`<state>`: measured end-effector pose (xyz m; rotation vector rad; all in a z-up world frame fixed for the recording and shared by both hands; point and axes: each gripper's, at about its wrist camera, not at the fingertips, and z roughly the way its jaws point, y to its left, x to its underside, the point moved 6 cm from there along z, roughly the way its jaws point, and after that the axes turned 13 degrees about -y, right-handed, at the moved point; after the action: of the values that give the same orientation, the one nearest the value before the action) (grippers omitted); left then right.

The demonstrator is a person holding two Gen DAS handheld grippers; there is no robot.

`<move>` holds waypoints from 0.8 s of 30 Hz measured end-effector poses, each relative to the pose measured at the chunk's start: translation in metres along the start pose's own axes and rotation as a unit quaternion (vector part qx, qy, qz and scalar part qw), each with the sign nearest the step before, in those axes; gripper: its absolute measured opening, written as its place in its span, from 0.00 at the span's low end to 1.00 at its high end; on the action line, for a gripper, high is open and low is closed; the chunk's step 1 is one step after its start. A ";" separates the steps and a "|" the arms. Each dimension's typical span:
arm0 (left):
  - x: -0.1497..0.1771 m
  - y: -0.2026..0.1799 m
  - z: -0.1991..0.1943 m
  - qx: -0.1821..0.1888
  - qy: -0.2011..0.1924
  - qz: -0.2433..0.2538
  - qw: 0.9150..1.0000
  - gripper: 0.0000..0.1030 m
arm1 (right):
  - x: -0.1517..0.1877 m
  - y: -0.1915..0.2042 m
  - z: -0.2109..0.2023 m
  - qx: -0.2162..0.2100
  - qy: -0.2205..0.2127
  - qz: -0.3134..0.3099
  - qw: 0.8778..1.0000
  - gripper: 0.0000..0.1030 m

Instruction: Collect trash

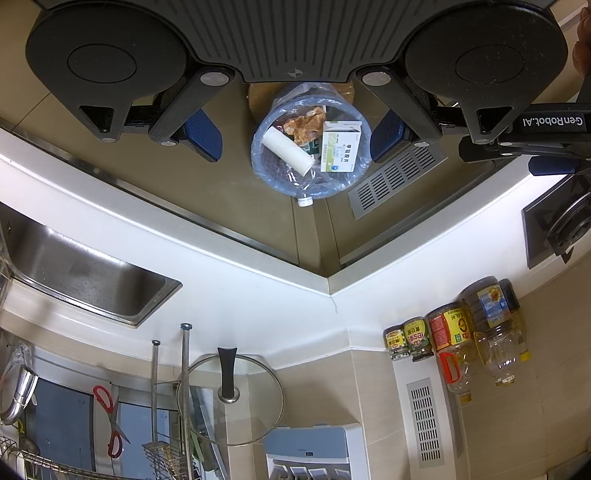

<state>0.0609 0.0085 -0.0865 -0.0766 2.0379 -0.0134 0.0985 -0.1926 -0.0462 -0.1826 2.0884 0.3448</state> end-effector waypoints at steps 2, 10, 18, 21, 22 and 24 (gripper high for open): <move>0.000 0.000 0.000 0.000 0.000 0.000 1.000 0.99 | 0.000 0.000 0.000 0.001 0.000 0.000 1.000 0.84; 0.001 -0.001 -0.001 0.002 0.001 0.001 1.000 0.99 | 0.001 -0.001 -0.001 0.001 0.000 0.000 1.000 0.84; 0.001 -0.001 -0.001 0.003 0.000 0.003 1.000 0.99 | 0.001 -0.001 -0.001 0.001 0.000 0.001 1.000 0.84; 0.002 0.000 -0.001 0.004 0.000 0.004 1.000 1.00 | 0.001 -0.001 -0.001 0.001 0.000 0.001 1.000 0.84; 0.002 0.000 -0.001 0.005 -0.001 0.005 1.000 1.00 | 0.001 -0.001 -0.001 0.001 0.000 0.001 1.000 0.84; 0.002 0.002 -0.001 0.007 -0.001 0.007 1.000 1.00 | 0.001 -0.001 -0.001 0.001 0.000 0.001 1.000 0.84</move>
<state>0.0592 0.0100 -0.0877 -0.0536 2.0360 -0.0185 0.0971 -0.1942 -0.0469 -0.1799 2.0879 0.3444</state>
